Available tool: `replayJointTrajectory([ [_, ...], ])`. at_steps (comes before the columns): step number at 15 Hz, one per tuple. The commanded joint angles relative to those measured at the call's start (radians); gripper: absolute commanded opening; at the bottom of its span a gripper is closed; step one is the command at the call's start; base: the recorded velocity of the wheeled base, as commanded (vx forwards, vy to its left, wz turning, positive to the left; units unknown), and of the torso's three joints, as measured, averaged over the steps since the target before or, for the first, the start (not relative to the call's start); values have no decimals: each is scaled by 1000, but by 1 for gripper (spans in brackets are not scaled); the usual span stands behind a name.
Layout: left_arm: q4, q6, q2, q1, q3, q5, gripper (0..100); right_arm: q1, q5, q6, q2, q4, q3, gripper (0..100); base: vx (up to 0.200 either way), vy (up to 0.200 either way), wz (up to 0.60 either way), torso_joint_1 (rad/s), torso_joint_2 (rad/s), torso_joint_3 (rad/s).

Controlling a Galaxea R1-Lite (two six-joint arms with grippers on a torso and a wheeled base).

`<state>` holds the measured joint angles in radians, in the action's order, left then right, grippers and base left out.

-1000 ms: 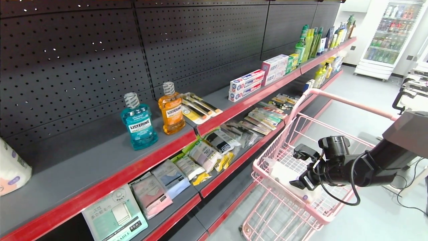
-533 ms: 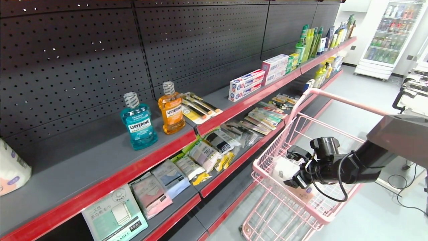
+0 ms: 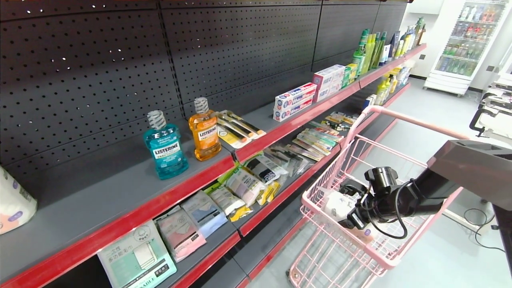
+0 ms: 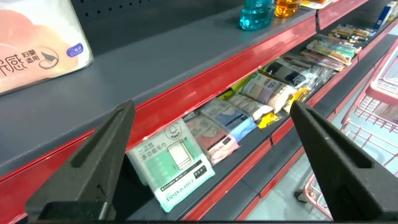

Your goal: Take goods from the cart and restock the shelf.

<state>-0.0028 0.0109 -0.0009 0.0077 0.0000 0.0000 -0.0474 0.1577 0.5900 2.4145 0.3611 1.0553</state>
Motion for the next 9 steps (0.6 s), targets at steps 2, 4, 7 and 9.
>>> replayJointTrajectory([
  [2,0,0,1,0,0,0,100,3,-1,2,29,-5,72,100,0,0,0,0,0,0],
  [4,0,0,1,0,0,0,100,4,-3,5,29,-106,118,100,0,0,0,0,0,0],
  [7,0,0,1,0,0,0,100,4,-3,7,49,-200,215,100,0,0,0,0,0,0],
  [9,-2,0,1,0,0,0,100,4,-3,8,54,-252,235,100,0,0,0,0,0,0],
])
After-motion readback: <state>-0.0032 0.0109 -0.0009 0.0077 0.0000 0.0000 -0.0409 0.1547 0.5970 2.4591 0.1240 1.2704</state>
